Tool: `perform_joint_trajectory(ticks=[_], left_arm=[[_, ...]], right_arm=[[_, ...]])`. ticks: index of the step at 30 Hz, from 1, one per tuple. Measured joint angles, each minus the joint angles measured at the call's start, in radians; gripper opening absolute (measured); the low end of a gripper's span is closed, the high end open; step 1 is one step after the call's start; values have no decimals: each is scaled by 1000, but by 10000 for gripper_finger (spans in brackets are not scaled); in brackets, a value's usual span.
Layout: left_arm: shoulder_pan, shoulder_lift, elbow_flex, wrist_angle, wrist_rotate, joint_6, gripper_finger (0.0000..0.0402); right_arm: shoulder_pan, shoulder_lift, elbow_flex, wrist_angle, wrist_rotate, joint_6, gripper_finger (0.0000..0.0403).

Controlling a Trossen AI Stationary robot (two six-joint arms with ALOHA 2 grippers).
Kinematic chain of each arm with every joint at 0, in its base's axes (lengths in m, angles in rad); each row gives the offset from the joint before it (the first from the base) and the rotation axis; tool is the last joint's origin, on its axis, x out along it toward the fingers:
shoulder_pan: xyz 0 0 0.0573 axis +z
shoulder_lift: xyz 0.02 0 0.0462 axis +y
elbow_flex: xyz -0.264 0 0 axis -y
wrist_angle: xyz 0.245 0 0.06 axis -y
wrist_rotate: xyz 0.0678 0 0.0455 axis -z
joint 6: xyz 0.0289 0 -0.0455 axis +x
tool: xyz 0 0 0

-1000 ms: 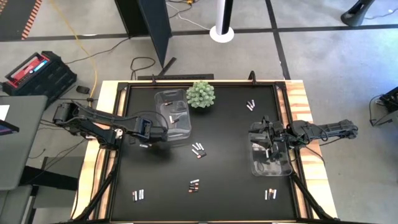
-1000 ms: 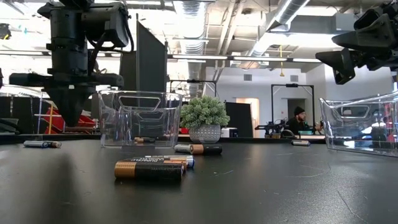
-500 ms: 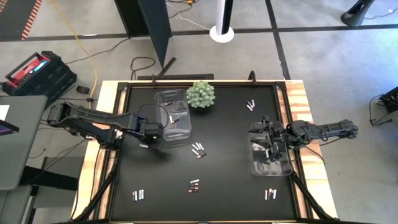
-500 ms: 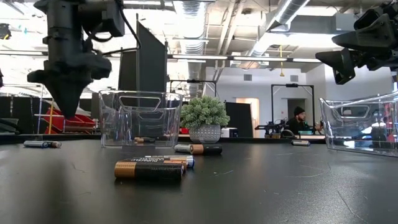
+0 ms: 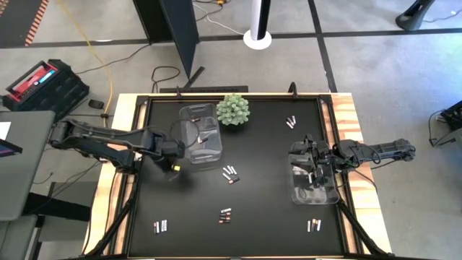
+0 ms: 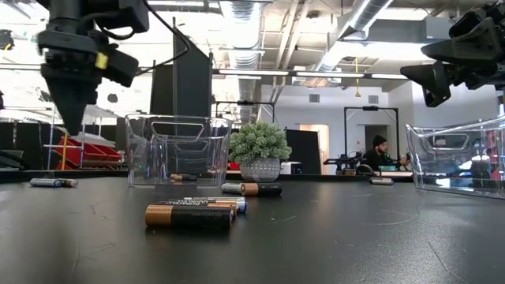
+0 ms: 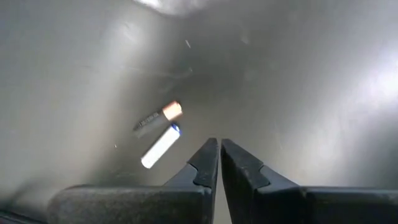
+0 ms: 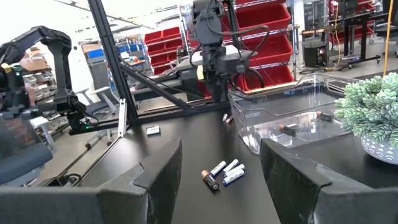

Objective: Sort batteries
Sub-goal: Put the black-brown battery into the left transparent bin

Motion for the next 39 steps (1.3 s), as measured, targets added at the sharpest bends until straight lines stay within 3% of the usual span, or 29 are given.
perform_joint_trajectory(ticks=[8, 12, 23, 27, 32, 39], left_arm=[[-33, 0, 0, -135, 33, 145, 4], [-56, 0, 0, -202, -15, 194, 1], [-203, 17, 5, -205, -50, 98, 1], [-274, 88, 70, -194, -115, 89, 0], [-291, 183, 161, -195, -290, 133, 0], [-276, 258, 180, -189, -303, 143, 12]], right_arm=[[0, 0, 0, 0, 0, 0, 235], [0, 0, 0, 0, 0, 0, 235], [0, 0, 0, 0, 0, 0, 235], [0, 0, 0, 0, 0, 0, 235], [0, 0, 0, 0, 0, 0, 235], [0, 0, 0, 0, 0, 0, 235]])
